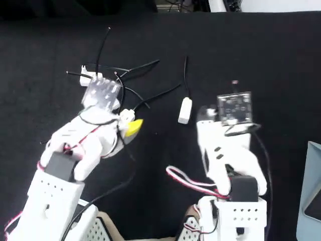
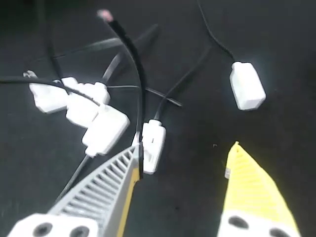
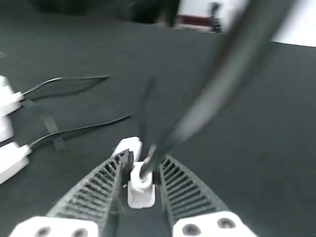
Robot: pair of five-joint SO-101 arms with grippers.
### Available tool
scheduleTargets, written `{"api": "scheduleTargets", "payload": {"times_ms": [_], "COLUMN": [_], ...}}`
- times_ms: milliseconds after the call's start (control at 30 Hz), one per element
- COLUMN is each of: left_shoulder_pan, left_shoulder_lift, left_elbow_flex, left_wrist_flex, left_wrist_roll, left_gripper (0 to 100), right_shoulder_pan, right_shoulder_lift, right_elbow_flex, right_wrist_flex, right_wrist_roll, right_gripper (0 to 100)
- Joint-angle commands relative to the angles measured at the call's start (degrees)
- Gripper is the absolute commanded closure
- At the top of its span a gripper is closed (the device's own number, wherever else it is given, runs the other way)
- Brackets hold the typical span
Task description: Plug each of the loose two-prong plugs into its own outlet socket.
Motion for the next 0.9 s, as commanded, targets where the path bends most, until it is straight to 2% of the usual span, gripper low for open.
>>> {"api": "scheduleTargets", "payload": {"times_ms": [0, 267, 433, 500, 700, 867], "left_shoulder_pan": [3.6, 7.9, 11.0, 12.0, 12.9, 14.2], "left_shoulder_lift": [8.9, 23.6, 34.5, 39.4, 55.1, 66.2], "left_elbow_flex": [-6.4, -7.0, -7.3, -8.8, -17.9, -25.9], "left_wrist_flex": [-7.0, -20.8, -32.9, -35.3, -42.3, -42.2], "left_wrist_roll": [2.6, 4.9, 5.0, 5.3, 12.0, 12.5], "left_gripper": [68, 68, 68, 69, 72, 73], "right_shoulder_pan": [5.4, 12.4, 13.1, 13.0, 12.8, 12.8], "right_shoulder_lift": [0.0, 0.0, 0.0, 0.0, 0.0, 0.0], "right_elbow_flex": [1.4, 2.9, 2.9, 3.0, 4.2, 4.3], "right_wrist_flex": [-5.5, -9.7, -10.1, -10.0, -10.1, -10.1], "right_wrist_roll": [0.2, 0.2, 0.1, 0.1, 0.1, 0.1], "right_gripper": [98.7, 98.7, 98.7, 98.7, 98.7, 98.7]}}
